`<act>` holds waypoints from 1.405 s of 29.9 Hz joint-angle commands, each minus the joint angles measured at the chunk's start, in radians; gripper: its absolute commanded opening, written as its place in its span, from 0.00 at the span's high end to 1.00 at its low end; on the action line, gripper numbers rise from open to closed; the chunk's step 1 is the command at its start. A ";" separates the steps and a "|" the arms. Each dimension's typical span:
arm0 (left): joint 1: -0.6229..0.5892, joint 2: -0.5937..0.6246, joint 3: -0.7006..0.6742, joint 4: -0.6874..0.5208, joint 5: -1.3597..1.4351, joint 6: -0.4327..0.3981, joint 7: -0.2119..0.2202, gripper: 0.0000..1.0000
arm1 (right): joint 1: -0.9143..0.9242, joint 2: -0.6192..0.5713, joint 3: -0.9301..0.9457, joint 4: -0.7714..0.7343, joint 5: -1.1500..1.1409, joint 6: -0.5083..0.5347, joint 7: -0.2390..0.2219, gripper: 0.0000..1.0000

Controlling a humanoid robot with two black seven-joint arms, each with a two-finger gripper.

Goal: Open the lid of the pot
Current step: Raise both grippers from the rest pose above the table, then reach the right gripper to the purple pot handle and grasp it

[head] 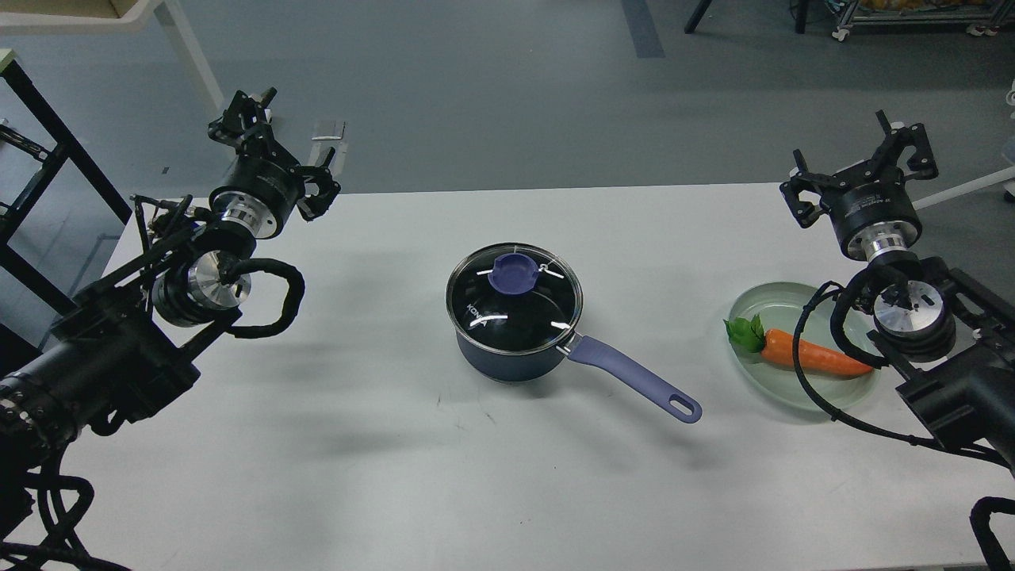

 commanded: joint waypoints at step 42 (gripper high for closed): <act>-0.018 0.155 0.015 -0.040 0.099 0.001 0.009 0.00 | 0.748 -0.303 -1.051 0.473 -0.696 -0.106 0.001 0.00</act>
